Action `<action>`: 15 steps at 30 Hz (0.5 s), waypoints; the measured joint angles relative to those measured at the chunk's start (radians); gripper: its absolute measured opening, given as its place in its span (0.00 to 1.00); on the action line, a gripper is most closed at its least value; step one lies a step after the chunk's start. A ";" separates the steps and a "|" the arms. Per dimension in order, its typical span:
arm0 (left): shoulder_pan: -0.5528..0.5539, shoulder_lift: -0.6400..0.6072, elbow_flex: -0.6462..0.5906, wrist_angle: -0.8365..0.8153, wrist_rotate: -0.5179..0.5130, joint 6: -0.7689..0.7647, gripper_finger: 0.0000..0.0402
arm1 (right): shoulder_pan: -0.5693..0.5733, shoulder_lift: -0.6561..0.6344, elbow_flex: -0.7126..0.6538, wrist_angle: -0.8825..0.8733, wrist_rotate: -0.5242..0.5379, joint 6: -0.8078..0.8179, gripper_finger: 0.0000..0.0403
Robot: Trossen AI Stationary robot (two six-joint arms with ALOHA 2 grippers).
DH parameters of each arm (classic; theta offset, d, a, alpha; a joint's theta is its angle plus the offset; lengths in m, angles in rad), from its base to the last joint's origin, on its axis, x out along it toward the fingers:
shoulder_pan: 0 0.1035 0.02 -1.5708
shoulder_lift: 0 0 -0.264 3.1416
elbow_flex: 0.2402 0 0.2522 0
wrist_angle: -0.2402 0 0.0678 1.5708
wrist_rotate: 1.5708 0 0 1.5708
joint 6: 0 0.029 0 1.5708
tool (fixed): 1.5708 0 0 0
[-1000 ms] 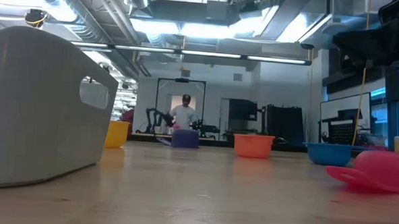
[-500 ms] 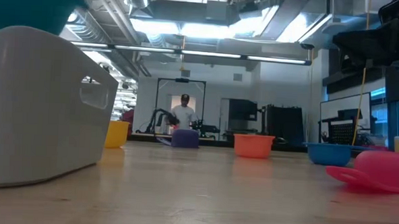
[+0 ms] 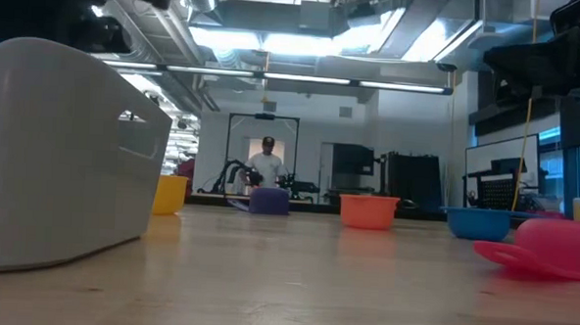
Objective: Nest measuring cups in basket
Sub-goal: Put the light blue measuring cup into the gray bin
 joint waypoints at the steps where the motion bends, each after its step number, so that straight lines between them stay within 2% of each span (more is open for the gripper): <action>1: 0.000 0.000 -0.011 0.005 -0.003 0.001 0.01 | 0.000 0.000 0.000 0.000 0.000 0.000 0.13; 6: 0.000 0.000 -0.037 0.060 -0.012 0.083 0.01 | 0.000 0.000 0.000 0.000 0.000 0.000 0.13; 15: 0.000 0.000 -0.062 0.133 -0.057 0.321 0.02 | 0.000 0.000 0.000 -0.001 0.000 0.000 0.13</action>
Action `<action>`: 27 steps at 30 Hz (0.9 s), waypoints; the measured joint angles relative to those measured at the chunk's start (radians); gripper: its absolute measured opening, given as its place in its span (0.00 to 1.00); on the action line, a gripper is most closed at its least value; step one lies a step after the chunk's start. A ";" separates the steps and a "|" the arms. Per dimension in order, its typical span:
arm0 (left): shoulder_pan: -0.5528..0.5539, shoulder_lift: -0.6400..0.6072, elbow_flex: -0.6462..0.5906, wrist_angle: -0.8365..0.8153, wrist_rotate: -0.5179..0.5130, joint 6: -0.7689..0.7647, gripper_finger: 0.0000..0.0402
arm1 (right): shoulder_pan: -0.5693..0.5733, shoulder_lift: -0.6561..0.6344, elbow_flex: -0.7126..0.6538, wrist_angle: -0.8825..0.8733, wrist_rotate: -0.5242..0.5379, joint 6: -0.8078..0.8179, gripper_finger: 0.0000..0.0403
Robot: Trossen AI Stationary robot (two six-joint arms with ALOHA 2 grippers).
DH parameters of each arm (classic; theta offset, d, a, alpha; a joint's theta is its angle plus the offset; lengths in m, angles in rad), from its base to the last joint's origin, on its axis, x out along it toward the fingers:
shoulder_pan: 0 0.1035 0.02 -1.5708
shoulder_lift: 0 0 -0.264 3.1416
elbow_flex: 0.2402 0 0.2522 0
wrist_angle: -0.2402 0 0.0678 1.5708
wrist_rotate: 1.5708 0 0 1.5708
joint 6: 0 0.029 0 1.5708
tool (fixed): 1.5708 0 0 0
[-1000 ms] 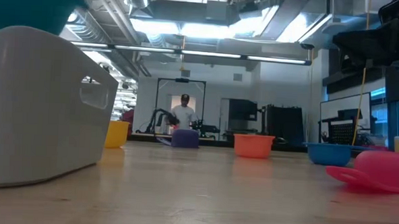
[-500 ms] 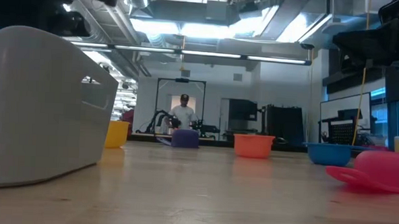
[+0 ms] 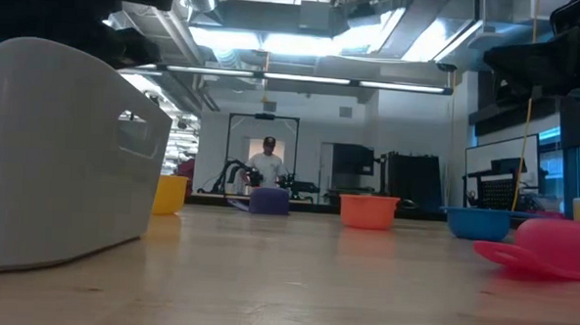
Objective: Nest measuring cups in basket
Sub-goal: Put the light blue measuring cup into the gray bin, then stack the yellow measuring cup on top of the light blue measuring cup in the gray bin
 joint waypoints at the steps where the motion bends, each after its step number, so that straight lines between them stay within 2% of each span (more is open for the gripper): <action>1: 0.000 0.000 -0.006 0.021 -0.005 0.024 0.02 | 0.000 0.000 0.000 0.000 0.000 0.000 0.13; 6: 0.000 0.000 -0.055 0.123 -0.005 0.123 0.02 | 0.000 0.000 0.000 0.000 0.000 0.000 0.13; 15: 0.000 0.000 -0.065 0.131 -0.006 0.177 0.04 | 0.000 0.000 0.000 0.000 0.000 0.000 0.13; 27: 0.029 0.000 -0.065 0.131 0.005 0.170 0.26 | 0.000 0.000 0.000 0.000 0.000 0.000 0.13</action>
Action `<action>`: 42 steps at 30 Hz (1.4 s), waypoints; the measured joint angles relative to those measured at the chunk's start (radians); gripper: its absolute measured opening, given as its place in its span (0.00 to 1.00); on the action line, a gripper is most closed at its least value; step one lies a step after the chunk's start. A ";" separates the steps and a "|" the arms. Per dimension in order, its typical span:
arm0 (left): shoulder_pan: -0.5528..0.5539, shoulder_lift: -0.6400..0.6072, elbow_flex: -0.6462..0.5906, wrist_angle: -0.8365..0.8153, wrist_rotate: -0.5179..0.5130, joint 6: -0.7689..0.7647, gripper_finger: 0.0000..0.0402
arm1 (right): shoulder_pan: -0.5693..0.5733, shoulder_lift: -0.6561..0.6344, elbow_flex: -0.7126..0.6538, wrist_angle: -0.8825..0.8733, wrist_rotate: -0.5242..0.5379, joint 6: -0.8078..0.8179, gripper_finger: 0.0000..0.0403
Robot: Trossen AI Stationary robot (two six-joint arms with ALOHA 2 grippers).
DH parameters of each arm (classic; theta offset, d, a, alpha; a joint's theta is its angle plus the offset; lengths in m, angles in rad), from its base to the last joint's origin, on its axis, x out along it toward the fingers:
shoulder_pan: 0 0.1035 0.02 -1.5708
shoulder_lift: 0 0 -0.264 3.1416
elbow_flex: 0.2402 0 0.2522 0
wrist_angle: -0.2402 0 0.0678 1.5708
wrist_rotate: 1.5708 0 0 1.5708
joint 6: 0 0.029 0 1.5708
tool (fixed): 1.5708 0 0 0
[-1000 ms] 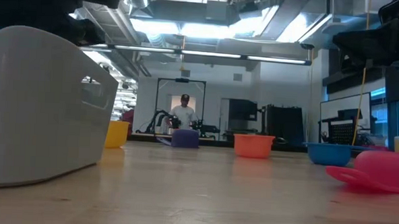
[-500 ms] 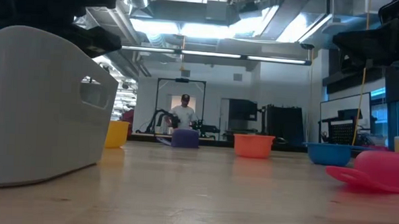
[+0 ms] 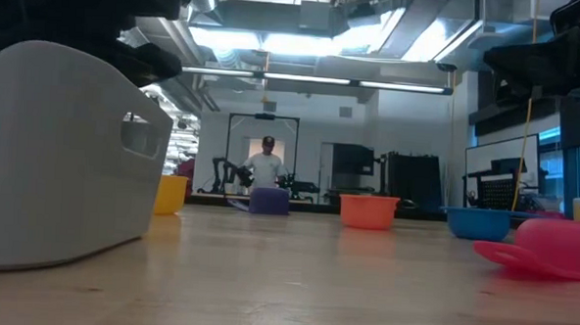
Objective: Nest measuring cups in basket
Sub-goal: Stack the yellow measuring cup on top of the light blue measuring cup in the gray bin
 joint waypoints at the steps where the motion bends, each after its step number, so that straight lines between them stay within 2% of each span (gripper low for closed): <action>1: 0.001 0.000 0.000 0.000 0.003 -0.001 0.27 | 0.000 0.000 0.000 0.000 0.000 0.000 0.13; 8: 0.002 0.000 0.000 0.004 0.076 -0.001 0.29 | 0.000 0.000 0.000 0.000 0.000 0.000 0.13; 18: 0.005 0.000 0.013 -0.001 0.080 -0.054 0.29 | 0.000 0.000 0.000 0.000 0.000 0.000 0.13; 25: 0.014 0.000 0.111 -0.059 0.081 -0.049 0.29 | 0.000 0.000 0.000 0.000 0.000 0.000 0.13; 38: 0.098 0.000 0.340 -0.325 0.080 -0.044 0.29 | 0.000 0.000 0.000 0.000 0.000 0.000 0.13; 42: 0.140 0.000 0.392 -0.412 0.078 -0.001 0.29 | 0.000 0.000 0.000 0.000 0.000 0.000 0.13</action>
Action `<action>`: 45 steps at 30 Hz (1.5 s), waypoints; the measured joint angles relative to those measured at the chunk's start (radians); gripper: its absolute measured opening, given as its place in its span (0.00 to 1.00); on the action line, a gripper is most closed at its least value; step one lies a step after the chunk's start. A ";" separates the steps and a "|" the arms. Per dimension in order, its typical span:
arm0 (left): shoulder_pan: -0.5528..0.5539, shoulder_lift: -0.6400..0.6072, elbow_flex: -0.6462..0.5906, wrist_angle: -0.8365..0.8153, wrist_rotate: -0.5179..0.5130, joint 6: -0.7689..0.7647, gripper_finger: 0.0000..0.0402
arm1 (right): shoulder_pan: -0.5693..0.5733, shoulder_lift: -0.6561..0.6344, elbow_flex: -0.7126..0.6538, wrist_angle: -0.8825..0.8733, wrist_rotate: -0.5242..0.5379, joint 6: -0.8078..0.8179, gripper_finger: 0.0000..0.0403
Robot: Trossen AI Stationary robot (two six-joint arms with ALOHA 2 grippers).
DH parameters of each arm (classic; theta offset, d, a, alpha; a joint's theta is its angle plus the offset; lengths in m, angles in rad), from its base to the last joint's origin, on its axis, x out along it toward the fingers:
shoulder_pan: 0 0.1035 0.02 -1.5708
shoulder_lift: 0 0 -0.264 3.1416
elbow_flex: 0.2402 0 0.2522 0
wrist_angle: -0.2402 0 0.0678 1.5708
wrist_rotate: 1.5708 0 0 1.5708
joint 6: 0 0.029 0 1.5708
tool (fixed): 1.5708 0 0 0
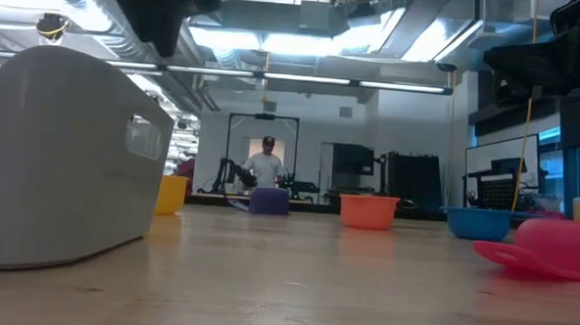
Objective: Nest measuring cups in basket
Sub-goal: Stack the yellow measuring cup on top of the light blue measuring cup in the gray bin
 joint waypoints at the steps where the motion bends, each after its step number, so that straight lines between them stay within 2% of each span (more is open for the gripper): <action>1: 0.011 0.000 0.008 -0.018 -0.002 0.013 0.29 | 0.000 0.000 0.000 0.000 0.000 0.000 0.13; 8: 0.109 0.000 0.014 -0.105 -0.003 0.083 0.29 | 0.000 0.000 0.000 0.000 0.000 0.000 0.13; 19: 0.252 0.000 -0.091 -0.108 -0.003 0.086 0.30 | 0.000 0.000 0.000 0.000 0.000 0.000 0.13; 32: 0.354 0.000 -0.275 0.010 -0.002 0.058 0.30 | 0.000 0.000 0.000 0.000 0.000 0.000 0.13; 45: 0.399 0.000 -0.391 0.123 -0.003 0.058 0.30 | 0.000 0.000 0.000 0.000 0.000 -0.001 0.13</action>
